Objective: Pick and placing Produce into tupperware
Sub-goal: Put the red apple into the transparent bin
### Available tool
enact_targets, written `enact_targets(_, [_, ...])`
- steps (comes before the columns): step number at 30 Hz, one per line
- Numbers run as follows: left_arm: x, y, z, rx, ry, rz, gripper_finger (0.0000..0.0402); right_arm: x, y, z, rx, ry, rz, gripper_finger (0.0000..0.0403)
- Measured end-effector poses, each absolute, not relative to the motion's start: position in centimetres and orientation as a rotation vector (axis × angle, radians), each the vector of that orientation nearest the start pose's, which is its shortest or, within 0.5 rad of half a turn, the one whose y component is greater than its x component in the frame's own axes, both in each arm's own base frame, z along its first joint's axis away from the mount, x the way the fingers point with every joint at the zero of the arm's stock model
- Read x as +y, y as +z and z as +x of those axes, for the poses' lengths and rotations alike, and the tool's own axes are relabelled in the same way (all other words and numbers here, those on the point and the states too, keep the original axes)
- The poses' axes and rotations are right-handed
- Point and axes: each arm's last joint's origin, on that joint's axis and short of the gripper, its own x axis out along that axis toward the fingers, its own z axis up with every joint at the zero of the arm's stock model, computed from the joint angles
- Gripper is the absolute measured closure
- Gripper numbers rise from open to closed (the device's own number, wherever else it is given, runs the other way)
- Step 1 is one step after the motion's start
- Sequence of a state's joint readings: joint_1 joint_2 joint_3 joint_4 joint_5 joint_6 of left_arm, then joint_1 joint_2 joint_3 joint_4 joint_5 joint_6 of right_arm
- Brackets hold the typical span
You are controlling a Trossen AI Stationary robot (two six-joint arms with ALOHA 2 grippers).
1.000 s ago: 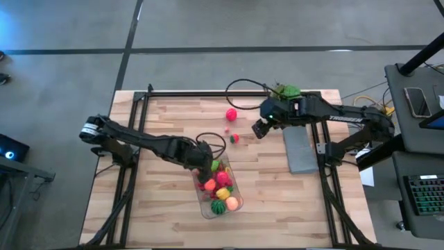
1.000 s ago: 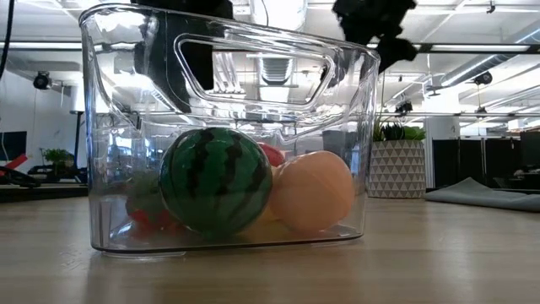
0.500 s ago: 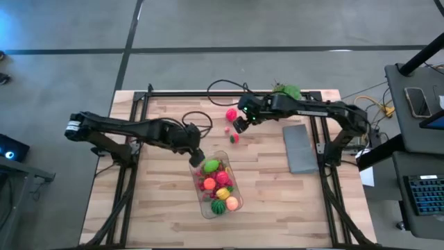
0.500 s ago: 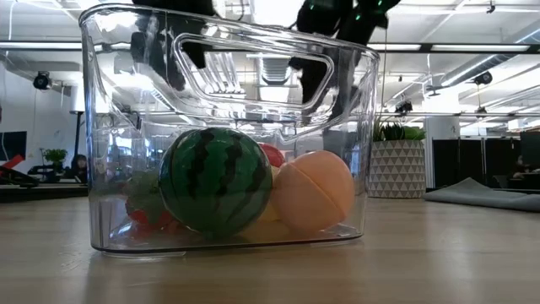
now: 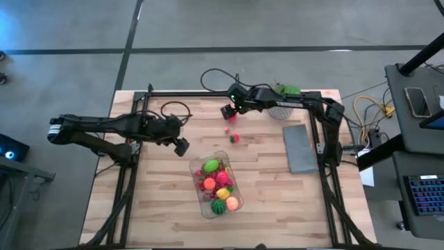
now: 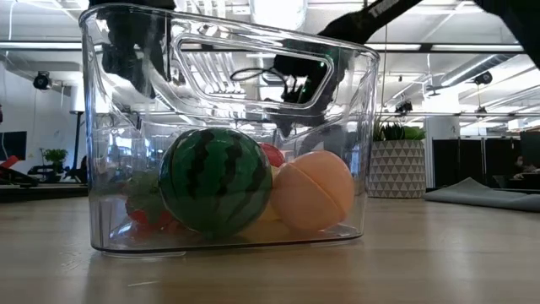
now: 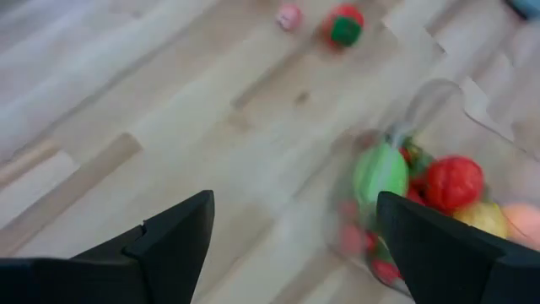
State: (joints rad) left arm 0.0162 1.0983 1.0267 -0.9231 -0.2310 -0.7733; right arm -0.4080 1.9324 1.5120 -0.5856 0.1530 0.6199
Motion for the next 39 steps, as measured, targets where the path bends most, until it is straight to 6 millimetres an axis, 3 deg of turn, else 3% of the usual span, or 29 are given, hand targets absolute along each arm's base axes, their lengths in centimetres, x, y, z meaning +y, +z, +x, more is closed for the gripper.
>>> enact_targets(5, [1.9,29.8,19.0,0.814,0.646,-0.614,0.0086,-17.9,20.3,39.1,0.886,-0.749,0.758,0.0139])
enact_targets(12, [2.6,29.4,18.4,0.815,0.676,-0.604,0.0086,-19.5,17.8,39.8,0.992,-0.813,0.790,0.0138])
enact_targets(17, [2.9,29.0,18.3,0.833,0.681,-0.591,0.0086,-20.2,18.3,40.3,1.003,-0.820,0.793,0.0123])
enact_targets(28, [3.4,29.0,18.3,0.832,0.689,-0.579,0.0086,-21.2,22.8,41.7,0.876,-0.773,0.684,0.0102])
enact_targets(39, [3.3,29.0,18.3,0.839,0.665,-0.597,0.0086,-23.7,19.1,43.5,1.005,-0.815,0.651,0.0077])
